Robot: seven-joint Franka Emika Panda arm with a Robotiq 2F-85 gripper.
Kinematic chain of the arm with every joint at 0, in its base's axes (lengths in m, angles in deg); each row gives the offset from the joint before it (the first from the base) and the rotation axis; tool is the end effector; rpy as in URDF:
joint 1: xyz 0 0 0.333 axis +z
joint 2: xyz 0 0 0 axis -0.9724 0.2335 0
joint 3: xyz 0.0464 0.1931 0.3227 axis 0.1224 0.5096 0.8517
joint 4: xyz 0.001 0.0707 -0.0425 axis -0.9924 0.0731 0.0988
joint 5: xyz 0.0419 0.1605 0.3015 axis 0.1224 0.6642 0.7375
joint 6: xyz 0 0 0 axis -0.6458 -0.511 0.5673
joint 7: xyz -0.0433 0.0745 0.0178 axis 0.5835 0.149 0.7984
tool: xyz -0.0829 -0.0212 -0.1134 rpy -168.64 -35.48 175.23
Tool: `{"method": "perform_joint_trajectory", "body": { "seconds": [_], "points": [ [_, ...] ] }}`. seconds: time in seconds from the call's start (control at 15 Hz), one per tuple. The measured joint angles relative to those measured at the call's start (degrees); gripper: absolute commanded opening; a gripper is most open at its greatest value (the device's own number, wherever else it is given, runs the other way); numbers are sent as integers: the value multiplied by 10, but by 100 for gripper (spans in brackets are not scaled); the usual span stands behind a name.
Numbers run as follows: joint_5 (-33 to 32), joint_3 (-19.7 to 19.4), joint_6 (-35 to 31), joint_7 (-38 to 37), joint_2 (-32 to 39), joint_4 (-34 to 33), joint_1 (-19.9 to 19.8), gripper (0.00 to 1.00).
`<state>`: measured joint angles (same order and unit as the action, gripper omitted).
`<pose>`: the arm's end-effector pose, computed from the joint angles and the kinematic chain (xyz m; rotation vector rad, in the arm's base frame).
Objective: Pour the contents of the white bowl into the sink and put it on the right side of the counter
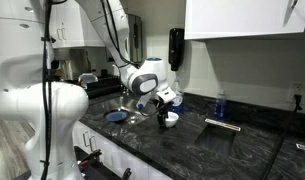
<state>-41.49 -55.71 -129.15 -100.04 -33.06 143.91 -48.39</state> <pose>0.3997 -0.1284 0.3366 -2.4698 1.6941 -0.3808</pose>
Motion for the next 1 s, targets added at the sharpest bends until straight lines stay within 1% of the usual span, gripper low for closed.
{"method": "perform_joint_trajectory", "body": {
  "seconds": [0.33, 0.53, 0.8, 1.0],
  "points": [
    [-42, -5, 0, -24, -4, -5, 0, 100],
    [-80, -9, 0, -41, -20, -9, -3, 100],
    [-152, -7, 0, -77, -52, -13, -15, 100],
    [-205, 1, 1, -107, -82, -13, -31, 100]
  ]
}}
